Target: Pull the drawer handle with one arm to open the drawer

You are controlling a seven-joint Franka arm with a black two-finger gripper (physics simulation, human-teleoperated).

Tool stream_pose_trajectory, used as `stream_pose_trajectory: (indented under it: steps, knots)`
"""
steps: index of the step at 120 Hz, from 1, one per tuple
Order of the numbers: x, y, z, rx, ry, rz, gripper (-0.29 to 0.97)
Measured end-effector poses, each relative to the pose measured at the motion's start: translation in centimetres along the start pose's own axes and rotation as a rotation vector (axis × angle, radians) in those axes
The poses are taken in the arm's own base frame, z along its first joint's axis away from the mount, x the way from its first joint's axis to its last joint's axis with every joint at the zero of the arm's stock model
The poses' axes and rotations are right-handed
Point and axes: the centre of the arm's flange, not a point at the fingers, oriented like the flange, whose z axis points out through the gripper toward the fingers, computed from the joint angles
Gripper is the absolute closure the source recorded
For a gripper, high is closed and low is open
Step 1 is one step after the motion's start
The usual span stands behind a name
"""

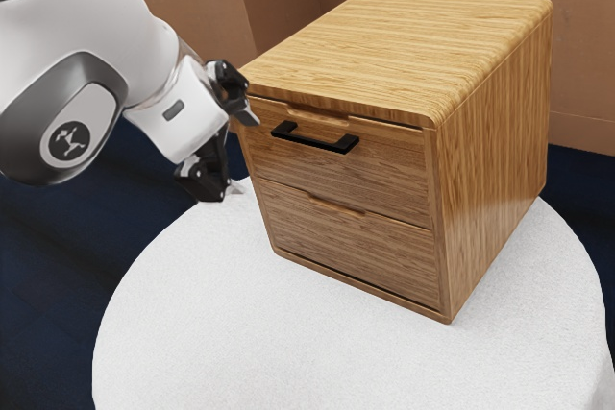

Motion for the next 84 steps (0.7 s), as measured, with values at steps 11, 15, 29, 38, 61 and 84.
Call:
stream_pose_trajectory:
  steps: [11, 15, 29, 38, 61, 84]
  knots:
    - [1.2, -0.2, 0.4, -0.002, 0.01, 0.072, 0.03]
    - [2.2, 0.0, 0.4, -0.002, 0.015, 0.107, 0.03]
    - [3.3, 0.1, 0.2, 0.007, 0.02, 0.179, 0.03]
    - [3.2, -0.1, -0.7, 0.026, 0.02, 0.206, 0.04]
    - [4.4, -0.5, -3.0, 0.073, 0.035, 0.285, 0.18]
    - [3.5, -1.5, -3.0, 0.098, 0.028, 0.306, 0.31]
